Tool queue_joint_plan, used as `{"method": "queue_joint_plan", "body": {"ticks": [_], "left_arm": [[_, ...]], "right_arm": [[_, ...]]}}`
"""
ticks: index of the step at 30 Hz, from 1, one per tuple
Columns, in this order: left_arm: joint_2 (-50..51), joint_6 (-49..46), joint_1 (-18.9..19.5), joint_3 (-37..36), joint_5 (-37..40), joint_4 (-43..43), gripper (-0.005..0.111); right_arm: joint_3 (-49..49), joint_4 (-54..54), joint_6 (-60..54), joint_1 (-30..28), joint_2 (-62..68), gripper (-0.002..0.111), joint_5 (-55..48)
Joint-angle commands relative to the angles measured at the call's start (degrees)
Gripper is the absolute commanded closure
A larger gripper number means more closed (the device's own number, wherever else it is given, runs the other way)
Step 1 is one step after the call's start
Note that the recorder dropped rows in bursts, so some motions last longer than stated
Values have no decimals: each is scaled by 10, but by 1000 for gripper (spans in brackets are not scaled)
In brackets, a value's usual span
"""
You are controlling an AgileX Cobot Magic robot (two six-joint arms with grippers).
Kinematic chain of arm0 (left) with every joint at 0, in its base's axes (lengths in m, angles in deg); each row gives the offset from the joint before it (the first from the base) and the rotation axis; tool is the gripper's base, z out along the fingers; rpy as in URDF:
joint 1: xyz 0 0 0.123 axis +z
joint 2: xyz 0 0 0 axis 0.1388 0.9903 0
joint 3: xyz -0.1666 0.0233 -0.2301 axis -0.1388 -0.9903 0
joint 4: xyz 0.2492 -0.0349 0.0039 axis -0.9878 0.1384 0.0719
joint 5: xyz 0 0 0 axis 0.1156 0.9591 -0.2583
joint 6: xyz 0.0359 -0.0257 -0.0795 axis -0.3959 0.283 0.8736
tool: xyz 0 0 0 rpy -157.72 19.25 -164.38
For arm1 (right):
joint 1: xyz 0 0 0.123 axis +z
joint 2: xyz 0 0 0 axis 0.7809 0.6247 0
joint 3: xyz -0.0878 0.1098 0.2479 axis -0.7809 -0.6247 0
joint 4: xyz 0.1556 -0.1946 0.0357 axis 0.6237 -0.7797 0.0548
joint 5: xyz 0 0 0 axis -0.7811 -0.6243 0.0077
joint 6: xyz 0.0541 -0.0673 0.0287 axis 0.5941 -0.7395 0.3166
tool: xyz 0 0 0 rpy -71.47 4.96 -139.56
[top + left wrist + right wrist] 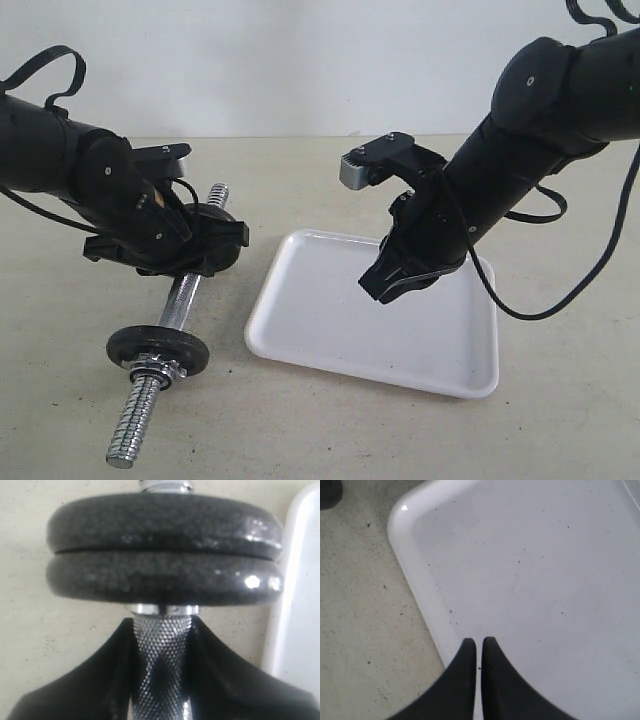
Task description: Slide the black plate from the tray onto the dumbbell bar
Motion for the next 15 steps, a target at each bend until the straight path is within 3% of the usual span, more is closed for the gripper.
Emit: {"method": "queue_joint_plan", "body": {"ticks": [1, 15], "left_arm": [[-27, -7, 2, 22, -167, -9, 102], [-27, -2, 2, 22, -167, -7, 102]], "right_arm": [[-4, -3, -6, 0, -6, 109, -4], [-4, -3, -6, 0, -6, 109, -13]]}}
